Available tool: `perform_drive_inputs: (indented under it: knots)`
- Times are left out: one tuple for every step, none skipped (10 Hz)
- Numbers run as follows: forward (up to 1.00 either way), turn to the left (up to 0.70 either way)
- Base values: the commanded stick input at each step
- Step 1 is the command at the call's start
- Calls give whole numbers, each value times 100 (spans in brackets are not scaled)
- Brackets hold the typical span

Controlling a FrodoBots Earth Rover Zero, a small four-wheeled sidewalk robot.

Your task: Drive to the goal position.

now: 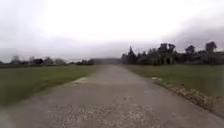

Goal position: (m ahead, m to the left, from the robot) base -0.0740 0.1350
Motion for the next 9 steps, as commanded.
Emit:
perform_drive_inputs:
  knots:
    - [85, 0]
    - [85, 0]
    - [85, 0]
    - [85, 0]
    - [85, 0]
    - [85, 0]
    - [85, 0]
    - [85, 0]
    - [85, 0]
